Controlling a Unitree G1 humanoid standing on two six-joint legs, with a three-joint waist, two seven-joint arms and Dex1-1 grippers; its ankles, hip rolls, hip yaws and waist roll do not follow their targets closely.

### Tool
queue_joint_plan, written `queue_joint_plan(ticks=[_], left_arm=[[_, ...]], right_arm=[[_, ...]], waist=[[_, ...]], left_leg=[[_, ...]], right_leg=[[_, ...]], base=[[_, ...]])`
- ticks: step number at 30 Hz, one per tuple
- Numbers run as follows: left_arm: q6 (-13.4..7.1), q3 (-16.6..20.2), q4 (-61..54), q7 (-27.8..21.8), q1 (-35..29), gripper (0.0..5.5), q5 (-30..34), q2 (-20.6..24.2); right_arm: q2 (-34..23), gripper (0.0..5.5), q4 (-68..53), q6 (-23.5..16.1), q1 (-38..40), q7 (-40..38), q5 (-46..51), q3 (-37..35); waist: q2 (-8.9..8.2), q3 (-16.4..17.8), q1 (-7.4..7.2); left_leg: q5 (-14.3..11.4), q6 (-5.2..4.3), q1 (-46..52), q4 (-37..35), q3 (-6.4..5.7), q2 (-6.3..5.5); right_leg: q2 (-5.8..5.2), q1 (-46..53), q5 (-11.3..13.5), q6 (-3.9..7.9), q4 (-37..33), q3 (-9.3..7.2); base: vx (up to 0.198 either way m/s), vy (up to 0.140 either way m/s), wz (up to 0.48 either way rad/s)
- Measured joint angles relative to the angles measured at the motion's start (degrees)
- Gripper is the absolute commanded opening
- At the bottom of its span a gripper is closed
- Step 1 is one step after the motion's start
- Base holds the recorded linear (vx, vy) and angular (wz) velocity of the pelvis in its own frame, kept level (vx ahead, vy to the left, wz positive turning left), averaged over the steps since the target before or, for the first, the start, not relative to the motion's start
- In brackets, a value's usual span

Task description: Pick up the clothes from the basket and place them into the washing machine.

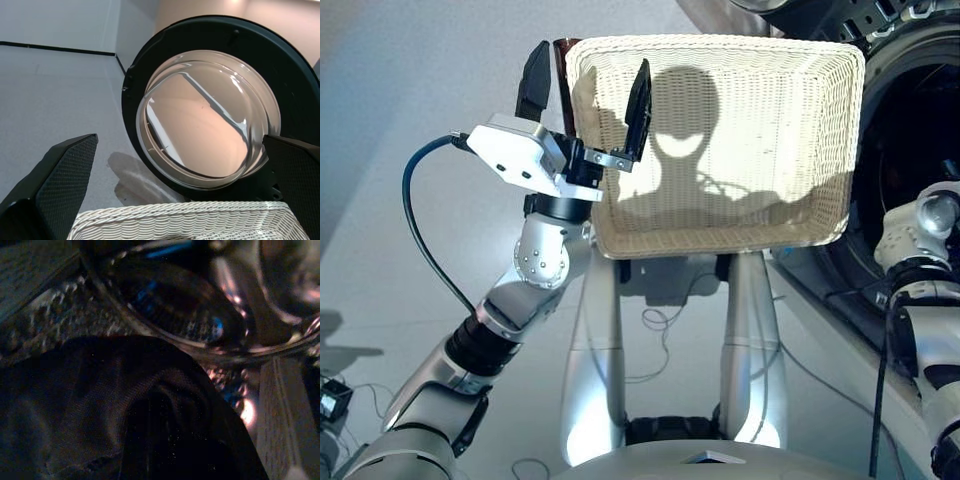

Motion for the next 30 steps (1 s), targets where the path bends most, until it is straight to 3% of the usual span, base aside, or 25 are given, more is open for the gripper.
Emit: queue_joint_plan(ticks=[7,8,9,10,23,30], left_arm=[[0.08,-0.69,-0.03,0.00,0.06,5.50,0.03,1.62],[0.10,-0.69,-0.03,0.00,0.02,5.50,0.03,1.63],[0.10,-0.69,-0.03,0.00,0.00,5.50,0.03,1.63],[0.10,-0.69,-0.03,-0.01,0.00,5.50,0.02,1.63],[0.10,-0.63,-0.03,-1.29,0.04,5.50,-0.11,1.62],[0.10,-0.50,-0.20,-2.13,-0.14,5.50,-0.34,-0.45]], right_arm=[[-3.74,0.00,2.76,0.38,-3.56,0.00,4.71,-0.14],[-3.74,1.62,2.78,0.57,-3.56,0.01,4.72,-0.13],[-3.74,2.37,2.80,0.84,-3.55,0.12,4.74,-0.10],[-3.74,5.50,2.83,1.16,-3.59,0.28,4.82,-0.11],[-3.70,5.50,2.56,1.59,-2.41,4.79,5.26,0.41],[-0.04,5.50,-11.06,1.43,5.87,8.10,0.55,6.00]], waist=[[0.01,0.00,0.25],[0.01,0.00,0.25],[0.01,0.00,0.24],[0.01,0.00,0.23],[0.01,0.00,0.27],[-0.02,0.01,-0.09]], left_leg=[[-0.02,0.03,-0.03,0.12,-0.02,-0.13],[-0.02,0.03,-0.02,0.12,-0.02,-0.13],[-0.03,0.04,-0.03,0.12,-0.02,-0.13],[-0.03,0.04,-0.03,0.13,-0.02,-0.13],[-0.07,0.11,-0.02,0.11,-0.02,-0.15],[-0.13,0.11,0.03,0.11,-0.04,-0.02]], right_leg=[[-0.10,0.11,-0.02,0.09,0.02,0.00],[-0.11,0.11,-0.02,0.10,0.01,0.00],[-0.11,0.11,-0.02,0.10,0.01,0.00],[-0.11,0.11,-0.02,0.10,0.01,0.00],[-0.13,0.19,-0.02,0.11,-0.08,0.00],[-0.02,0.26,-0.02,0.11,-0.11,-0.02]], base=[[0.000,0.000,0.000],[0.000,0.000,0.000],[0.000,0.000,0.000],[0.000,0.000,0.000],[0.000,0.000,0.000],[0.000,0.000,0.000]])
